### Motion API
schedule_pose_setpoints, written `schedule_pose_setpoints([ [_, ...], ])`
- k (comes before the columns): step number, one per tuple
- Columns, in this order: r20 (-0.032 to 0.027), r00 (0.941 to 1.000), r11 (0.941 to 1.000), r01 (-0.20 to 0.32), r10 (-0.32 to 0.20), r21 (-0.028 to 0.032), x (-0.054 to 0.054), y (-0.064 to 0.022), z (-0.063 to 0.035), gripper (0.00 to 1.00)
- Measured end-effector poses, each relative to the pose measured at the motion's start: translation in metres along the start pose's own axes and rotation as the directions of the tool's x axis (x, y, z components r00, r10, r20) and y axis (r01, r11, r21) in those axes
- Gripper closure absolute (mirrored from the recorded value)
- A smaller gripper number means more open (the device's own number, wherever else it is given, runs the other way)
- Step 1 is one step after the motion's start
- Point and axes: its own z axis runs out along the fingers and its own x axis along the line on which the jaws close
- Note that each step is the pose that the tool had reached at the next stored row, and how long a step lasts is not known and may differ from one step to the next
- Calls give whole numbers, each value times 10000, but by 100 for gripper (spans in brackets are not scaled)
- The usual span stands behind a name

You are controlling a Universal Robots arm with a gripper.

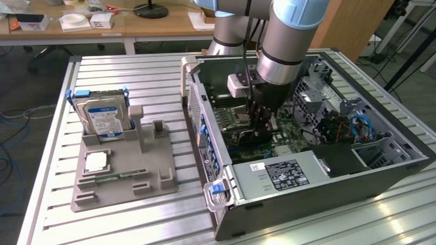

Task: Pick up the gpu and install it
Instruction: 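Insert the gpu into the slot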

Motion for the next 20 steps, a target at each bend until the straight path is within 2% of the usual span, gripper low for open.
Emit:
schedule_pose_setpoints([
  [20,1,10000,10000,0,0,1,0,0,27,74],
])
